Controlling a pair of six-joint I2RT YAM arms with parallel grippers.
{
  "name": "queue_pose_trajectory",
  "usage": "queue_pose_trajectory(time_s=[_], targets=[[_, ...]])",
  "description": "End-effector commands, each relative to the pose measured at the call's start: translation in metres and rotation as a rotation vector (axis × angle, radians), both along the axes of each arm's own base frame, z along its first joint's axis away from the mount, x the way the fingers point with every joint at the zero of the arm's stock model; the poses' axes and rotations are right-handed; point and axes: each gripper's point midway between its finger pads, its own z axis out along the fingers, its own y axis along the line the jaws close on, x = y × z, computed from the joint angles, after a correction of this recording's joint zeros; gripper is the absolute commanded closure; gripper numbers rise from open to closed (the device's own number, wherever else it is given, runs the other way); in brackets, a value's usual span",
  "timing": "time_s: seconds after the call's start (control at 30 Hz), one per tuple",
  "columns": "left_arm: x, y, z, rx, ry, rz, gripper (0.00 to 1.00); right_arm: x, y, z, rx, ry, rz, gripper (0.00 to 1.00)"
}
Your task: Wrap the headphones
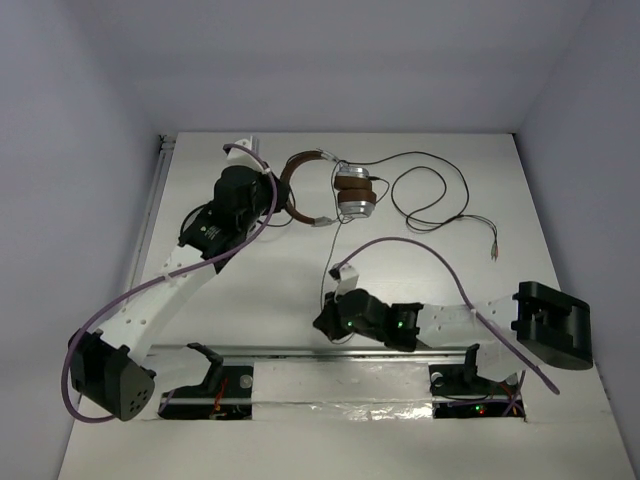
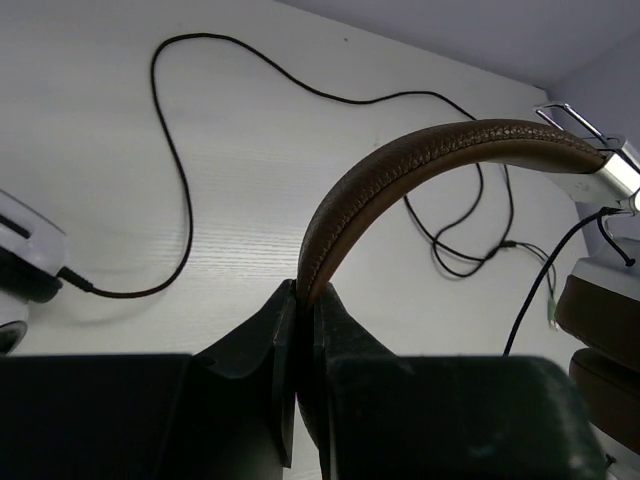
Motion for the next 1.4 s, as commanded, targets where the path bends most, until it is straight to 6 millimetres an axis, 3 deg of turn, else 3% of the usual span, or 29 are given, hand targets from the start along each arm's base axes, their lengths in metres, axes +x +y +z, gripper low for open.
queue_pose_trajectory(time_s=[0.0, 0.03, 0.07, 0.13, 0.17, 0.23, 0.27, 0.43, 0.57, 0.73, 1.03, 1.23, 1.37], targets=[[0.019, 0.012, 0.036, -0.116, -0.131, 0.137, 1.0, -0.034, 0.009, 0.011, -0.079, 0.029, 0.02, 1.0], [0.022, 0.018, 0.029, -0.096, -0.123, 0.169, 1.0, -0.04, 0.007, 0.012, -0.106, 0.023, 0.006, 1.0], [0.023, 0.02, 0.015, -0.075, -0.102, 0.184, 1.0, -0.059, 0.001, 0.01, -0.164, 0.021, 0.041, 1.0], [0.024, 0.023, 0.004, -0.062, -0.093, 0.2, 1.0, -0.067, 0.006, 0.03, -0.156, 0.01, 0.045, 1.0], [0.022, 0.025, -0.014, -0.044, -0.065, 0.205, 1.0, -0.071, 0.0, 0.035, -0.176, 0.01, 0.054, 1.0], [0.013, 0.015, -0.027, -0.027, -0.067, 0.188, 1.0, -0.071, 0.0, 0.055, -0.163, 0.0, 0.063, 1.0], [0.006, 0.014, -0.046, 0.002, -0.04, 0.185, 1.0, -0.07, -0.008, 0.057, -0.191, -0.007, 0.063, 1.0], [-0.029, 0.006, -0.117, 0.127, 0.084, 0.146, 1.0, -0.048, -0.042, 0.109, -0.238, -0.122, -0.018, 1.0], [-0.056, -0.009, -0.142, 0.172, 0.132, 0.076, 1.0, -0.024, -0.067, 0.146, -0.282, -0.245, -0.071, 1.0], [-0.087, -0.026, -0.158, 0.268, 0.168, -0.007, 1.0, 0.009, -0.092, 0.17, -0.299, -0.306, -0.141, 1.0], [-0.127, -0.038, -0.152, 0.289, 0.215, -0.194, 1.0, 0.051, -0.138, 0.171, -0.481, -0.373, -0.271, 1.0], [-0.147, -0.06, -0.156, 0.34, 0.267, -0.388, 1.0, 0.07, -0.143, 0.178, -0.538, -0.428, -0.31, 1.0], [-0.164, -0.087, -0.15, 0.288, 0.259, -0.567, 1.0, 0.081, -0.135, 0.181, -0.53, -0.469, -0.29, 1.0]])
